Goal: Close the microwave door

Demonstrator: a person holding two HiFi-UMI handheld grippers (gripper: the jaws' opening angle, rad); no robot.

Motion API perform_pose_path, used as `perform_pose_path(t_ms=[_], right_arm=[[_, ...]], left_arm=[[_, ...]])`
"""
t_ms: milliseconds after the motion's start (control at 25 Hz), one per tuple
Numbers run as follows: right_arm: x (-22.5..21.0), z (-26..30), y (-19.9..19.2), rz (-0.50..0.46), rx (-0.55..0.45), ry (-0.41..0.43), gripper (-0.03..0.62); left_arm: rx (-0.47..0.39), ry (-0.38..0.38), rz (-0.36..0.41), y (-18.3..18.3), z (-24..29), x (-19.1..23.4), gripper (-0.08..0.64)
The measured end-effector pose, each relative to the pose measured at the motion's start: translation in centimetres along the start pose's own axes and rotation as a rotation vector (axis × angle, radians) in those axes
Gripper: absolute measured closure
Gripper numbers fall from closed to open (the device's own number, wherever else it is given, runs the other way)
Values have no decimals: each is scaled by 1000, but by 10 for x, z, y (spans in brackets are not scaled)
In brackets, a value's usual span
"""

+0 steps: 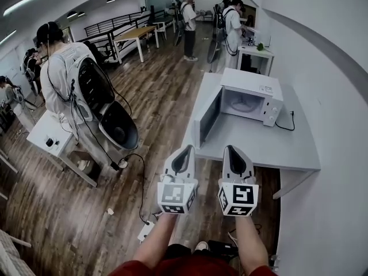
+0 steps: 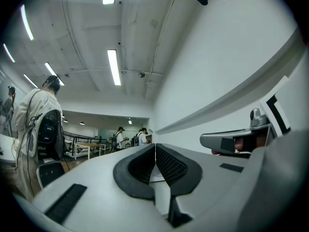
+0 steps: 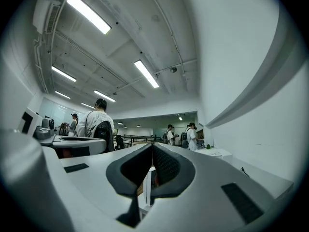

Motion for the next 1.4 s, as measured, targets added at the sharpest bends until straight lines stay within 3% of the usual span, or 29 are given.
perform_pose_path(t_ms=[240,600,1000,1400], right_arm=[[-4,33,-28,4,21,8,566],[4,107,-77,-30,75,0,566],[16,160,-128,-38,138,-34,566],[15,174,-202,-33,268,-62,566]], left_arm=[[6,-14,11,-25,28,16,532],[28,-35,-35,-72,86,73,532],[78,-103,-37,-123,123,125,532],[172,-230,-62,-204,146,134,531]])
Point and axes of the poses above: the fingertips, and each gripper's own axes: z forward along the fingers, x to its left, y out of its top, the point moved 1 cm from there along -z, backward along the fingers, and after that the axes turned 12 degrees about -x, right-handed, at the moved point
